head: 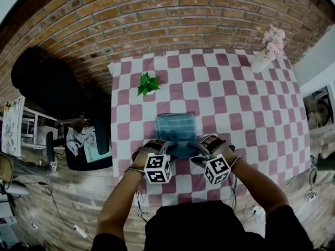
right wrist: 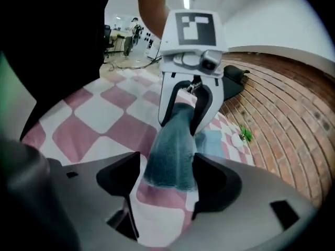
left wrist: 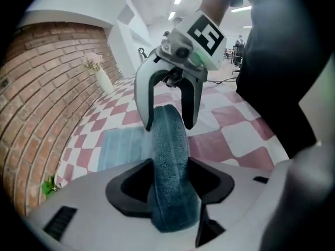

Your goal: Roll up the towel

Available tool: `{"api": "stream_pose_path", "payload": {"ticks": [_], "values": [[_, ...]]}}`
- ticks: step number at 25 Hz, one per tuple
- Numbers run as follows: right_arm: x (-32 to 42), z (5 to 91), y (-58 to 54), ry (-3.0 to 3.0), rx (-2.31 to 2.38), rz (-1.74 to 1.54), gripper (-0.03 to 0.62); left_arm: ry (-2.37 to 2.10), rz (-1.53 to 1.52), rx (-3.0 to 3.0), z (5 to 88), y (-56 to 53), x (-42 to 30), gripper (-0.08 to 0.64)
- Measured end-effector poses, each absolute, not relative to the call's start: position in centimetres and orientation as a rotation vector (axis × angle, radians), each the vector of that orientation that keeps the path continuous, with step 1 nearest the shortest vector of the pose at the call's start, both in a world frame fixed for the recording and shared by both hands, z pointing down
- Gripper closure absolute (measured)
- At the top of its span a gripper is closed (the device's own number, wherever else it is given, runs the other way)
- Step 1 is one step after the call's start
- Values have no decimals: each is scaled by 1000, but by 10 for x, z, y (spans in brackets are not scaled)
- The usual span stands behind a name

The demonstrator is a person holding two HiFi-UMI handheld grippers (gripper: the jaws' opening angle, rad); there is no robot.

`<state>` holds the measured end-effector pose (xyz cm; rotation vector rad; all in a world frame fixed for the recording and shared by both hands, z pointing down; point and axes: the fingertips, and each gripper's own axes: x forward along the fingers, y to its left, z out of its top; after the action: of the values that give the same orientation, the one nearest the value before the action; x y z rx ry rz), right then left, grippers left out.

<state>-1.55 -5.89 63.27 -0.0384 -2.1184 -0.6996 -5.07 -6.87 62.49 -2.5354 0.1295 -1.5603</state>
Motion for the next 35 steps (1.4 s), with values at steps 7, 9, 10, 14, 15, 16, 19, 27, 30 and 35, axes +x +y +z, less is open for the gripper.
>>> {"api": "stream_pose_path", "payload": {"ticks": [7,9,10,14,15,16,19,27,30,35], "values": [[-17,630,-86,-2242,-47,-204,402,332,-1300,-2181,587,-76,-60,229],[-17,627,-95,-2265,-98,18,403,280,-1247,-2023,582,-66,-59,239],[-17,626,-99,-2272,-125,129,403,239,-1234,-1966,584,-60,-57,251],[-20,620,-117,-2261,-209,443,402,123,-1300,-1900,611,-53,-54,299],[-20,619,-119,-2254,-225,486,402,109,-1342,-1930,619,-54,-55,295],[-21,618,-121,-2250,-232,521,400,110,-1374,-1961,625,-58,-56,290],[-22,616,-135,-2295,-167,523,383,214,-1391,-2006,628,-83,-54,293],[-16,579,-144,-2363,200,-466,284,401,-1448,-2201,621,-133,-52,287],[-26,600,-134,-2191,168,-728,284,429,-1477,-2272,621,-150,-53,287],[-38,628,-163,-2050,206,-748,288,493,-1455,-2401,614,-171,-53,265]]}}
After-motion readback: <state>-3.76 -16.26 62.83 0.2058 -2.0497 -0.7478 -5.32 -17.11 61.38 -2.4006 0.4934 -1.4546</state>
